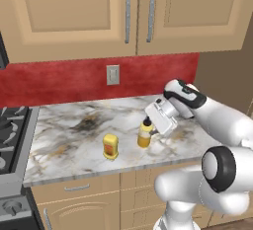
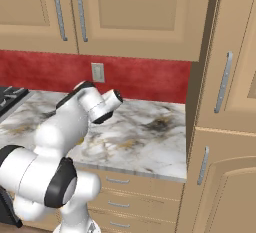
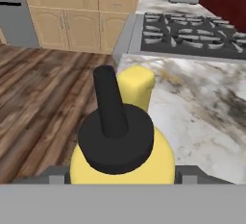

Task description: Place the mustard and mustard from the counter to the top shelf of the fridge. If the existing items in the fridge are on the top shelf, move them to other shelves.

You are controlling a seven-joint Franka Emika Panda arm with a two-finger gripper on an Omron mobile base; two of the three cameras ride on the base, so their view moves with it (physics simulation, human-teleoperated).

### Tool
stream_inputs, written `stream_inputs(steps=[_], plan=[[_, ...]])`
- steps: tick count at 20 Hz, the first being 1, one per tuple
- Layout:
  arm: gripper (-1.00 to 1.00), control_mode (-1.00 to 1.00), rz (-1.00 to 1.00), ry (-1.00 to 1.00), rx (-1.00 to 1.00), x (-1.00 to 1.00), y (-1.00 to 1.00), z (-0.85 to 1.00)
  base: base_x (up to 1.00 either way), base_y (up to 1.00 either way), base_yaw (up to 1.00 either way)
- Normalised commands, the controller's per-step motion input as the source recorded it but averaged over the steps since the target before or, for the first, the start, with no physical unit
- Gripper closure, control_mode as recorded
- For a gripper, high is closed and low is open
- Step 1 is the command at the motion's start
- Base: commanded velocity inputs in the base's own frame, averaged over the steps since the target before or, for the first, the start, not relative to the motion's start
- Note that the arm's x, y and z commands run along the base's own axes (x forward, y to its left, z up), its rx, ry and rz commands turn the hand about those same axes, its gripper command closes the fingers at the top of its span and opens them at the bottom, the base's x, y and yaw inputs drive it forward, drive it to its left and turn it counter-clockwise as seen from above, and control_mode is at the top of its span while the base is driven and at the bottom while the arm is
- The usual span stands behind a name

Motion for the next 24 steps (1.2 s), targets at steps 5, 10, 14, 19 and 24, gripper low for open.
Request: stream_inputs(steps=[5,10,14,19,24], plan=[[1.0,-1.0,-0.17,-0.2,0.01,-0.29,-0.03,1.0,0.0,0.0,0.0],[1.0,-1.0,-0.22,-0.14,0.0,-0.43,-0.16,1.0,0.0,0.0,0.0],[1.0,-1.0,-0.16,-0.05,0.02,-0.51,-0.31,1.0,0.0,0.0,0.0],[1.0,-1.0,-0.1,0.01,0.03,-0.36,-0.24,0.9,0.0,0.0,0.0],[1.0,-1.0,-0.07,0.0,0.05,-0.39,-0.12,0.28,0.0,0.0,0.0]])
